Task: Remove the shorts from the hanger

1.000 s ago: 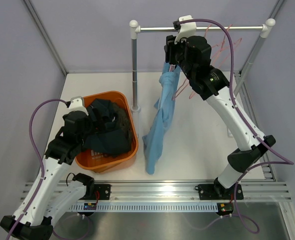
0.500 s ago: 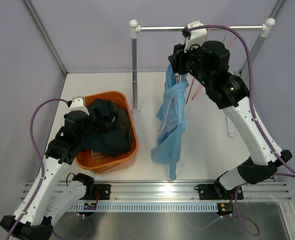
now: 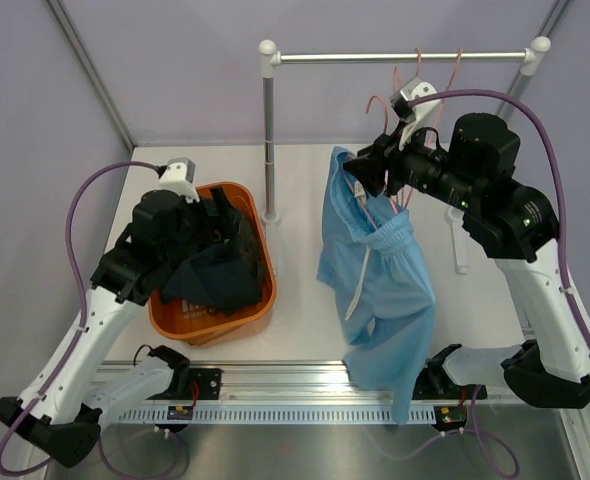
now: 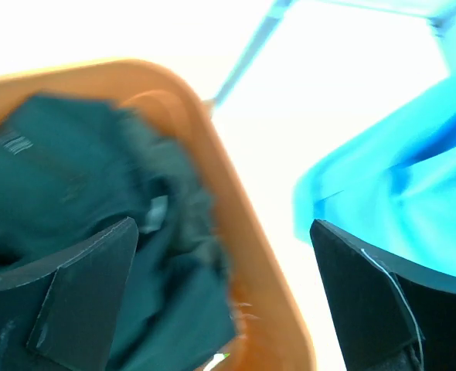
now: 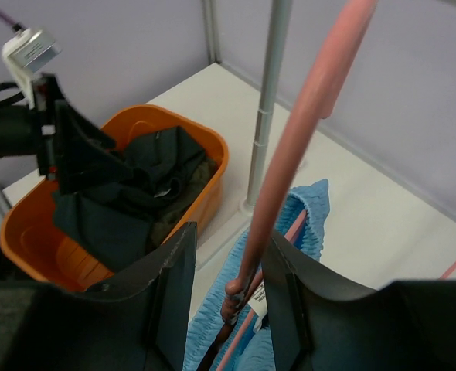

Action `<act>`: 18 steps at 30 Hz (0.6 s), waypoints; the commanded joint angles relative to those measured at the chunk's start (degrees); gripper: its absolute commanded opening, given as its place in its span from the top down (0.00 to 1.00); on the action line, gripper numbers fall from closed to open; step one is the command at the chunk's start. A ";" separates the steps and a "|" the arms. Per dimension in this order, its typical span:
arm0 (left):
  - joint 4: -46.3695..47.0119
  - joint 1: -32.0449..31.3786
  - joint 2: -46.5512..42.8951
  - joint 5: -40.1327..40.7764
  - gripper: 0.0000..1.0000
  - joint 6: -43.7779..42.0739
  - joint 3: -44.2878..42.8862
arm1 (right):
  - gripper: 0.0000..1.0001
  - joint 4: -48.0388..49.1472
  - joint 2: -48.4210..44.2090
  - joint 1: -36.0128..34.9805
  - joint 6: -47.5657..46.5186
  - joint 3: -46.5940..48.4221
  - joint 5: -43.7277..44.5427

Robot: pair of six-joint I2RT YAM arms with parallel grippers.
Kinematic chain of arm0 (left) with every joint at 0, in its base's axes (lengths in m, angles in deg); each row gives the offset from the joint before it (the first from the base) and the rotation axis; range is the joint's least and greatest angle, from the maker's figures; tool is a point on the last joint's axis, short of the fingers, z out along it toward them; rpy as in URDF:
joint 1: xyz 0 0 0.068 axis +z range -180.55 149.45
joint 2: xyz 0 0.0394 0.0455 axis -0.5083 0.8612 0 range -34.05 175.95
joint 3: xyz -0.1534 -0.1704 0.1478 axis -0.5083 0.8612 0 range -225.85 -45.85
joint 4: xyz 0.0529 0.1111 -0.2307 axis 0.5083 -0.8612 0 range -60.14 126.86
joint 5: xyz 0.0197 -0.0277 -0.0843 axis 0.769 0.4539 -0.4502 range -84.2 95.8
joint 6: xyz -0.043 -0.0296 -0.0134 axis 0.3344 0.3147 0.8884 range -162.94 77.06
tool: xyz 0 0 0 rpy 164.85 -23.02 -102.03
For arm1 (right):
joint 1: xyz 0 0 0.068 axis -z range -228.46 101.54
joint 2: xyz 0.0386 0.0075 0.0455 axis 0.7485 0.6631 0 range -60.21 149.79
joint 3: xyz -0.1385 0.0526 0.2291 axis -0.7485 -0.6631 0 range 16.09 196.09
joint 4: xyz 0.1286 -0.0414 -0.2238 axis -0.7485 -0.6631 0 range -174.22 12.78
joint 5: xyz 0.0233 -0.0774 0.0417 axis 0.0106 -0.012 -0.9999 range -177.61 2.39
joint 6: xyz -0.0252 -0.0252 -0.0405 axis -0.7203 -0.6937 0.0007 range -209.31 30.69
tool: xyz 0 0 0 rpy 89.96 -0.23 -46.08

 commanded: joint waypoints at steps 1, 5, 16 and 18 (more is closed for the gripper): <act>5.80 -4.35 4.45 -4.78 0.01 0.97 -7.14 | 1.00 -0.59 -2.91 -0.44 0.34 -0.77 -8.57; 8.17 -10.94 9.02 -3.38 0.01 1.06 -13.12 | 1.00 -2.52 -4.23 -0.44 1.04 -1.30 -8.67; 16.69 -22.55 16.76 -0.66 0.01 1.41 -18.32 | 1.00 -4.28 -4.50 -0.44 2.28 -2.62 -5.85; 17.93 -24.14 17.72 -0.13 0.01 1.50 -17.97 | 1.00 -4.20 -4.50 -0.44 2.45 -2.62 -5.68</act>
